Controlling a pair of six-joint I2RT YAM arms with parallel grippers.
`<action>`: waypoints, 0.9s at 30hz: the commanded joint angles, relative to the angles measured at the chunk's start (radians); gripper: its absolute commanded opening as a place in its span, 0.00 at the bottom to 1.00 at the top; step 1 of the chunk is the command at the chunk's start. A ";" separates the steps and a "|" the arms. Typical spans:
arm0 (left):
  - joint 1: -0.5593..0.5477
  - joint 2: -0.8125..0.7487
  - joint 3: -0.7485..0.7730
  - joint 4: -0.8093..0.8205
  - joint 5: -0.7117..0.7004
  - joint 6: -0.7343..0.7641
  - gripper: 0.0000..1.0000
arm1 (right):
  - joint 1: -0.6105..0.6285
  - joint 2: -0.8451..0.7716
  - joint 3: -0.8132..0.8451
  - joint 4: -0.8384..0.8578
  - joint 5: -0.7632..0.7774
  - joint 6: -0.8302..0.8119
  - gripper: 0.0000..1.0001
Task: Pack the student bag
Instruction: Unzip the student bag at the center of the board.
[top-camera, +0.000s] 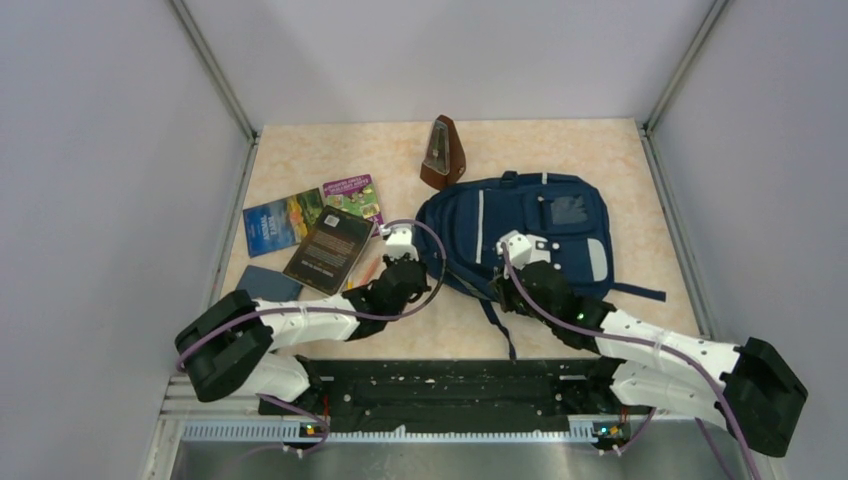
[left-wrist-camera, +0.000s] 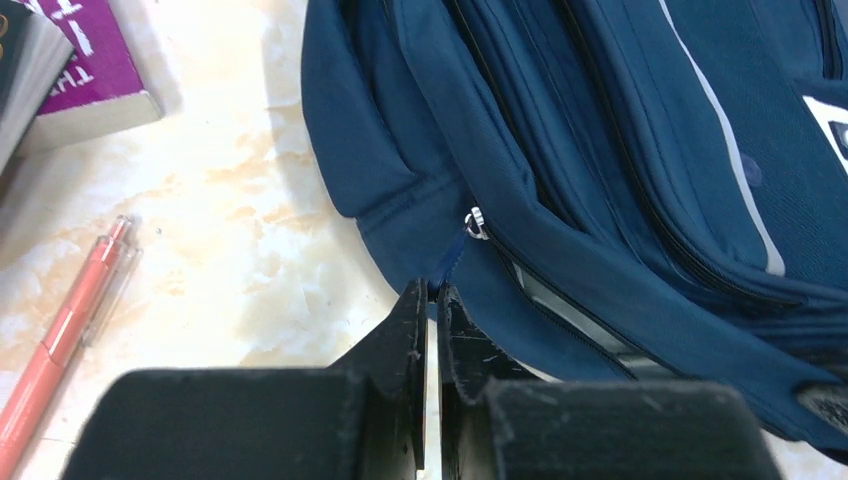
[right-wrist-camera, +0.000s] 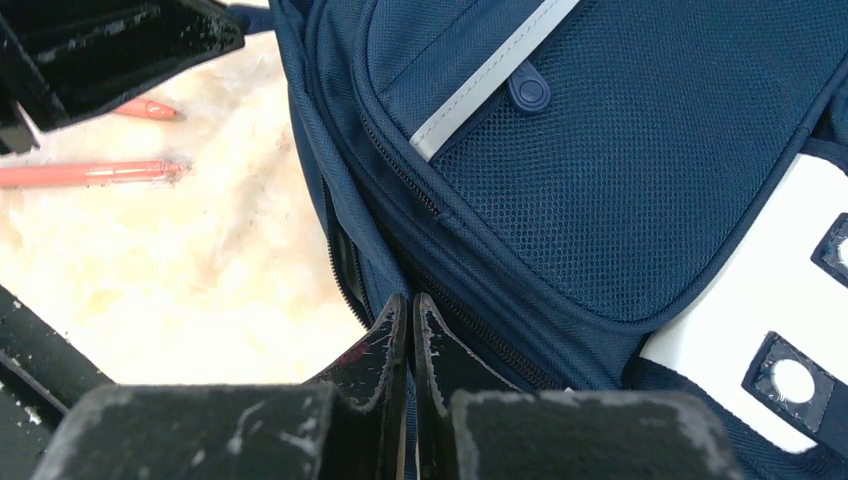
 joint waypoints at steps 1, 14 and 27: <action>0.050 -0.021 0.030 0.029 -0.036 0.051 0.00 | 0.012 -0.073 -0.005 0.004 0.020 0.018 0.00; 0.133 0.079 0.114 0.071 -0.049 0.167 0.00 | 0.011 -0.194 -0.044 -0.039 -0.027 0.047 0.00; 0.229 0.177 0.212 0.091 0.017 0.215 0.00 | 0.011 -0.228 -0.054 -0.072 -0.080 0.073 0.00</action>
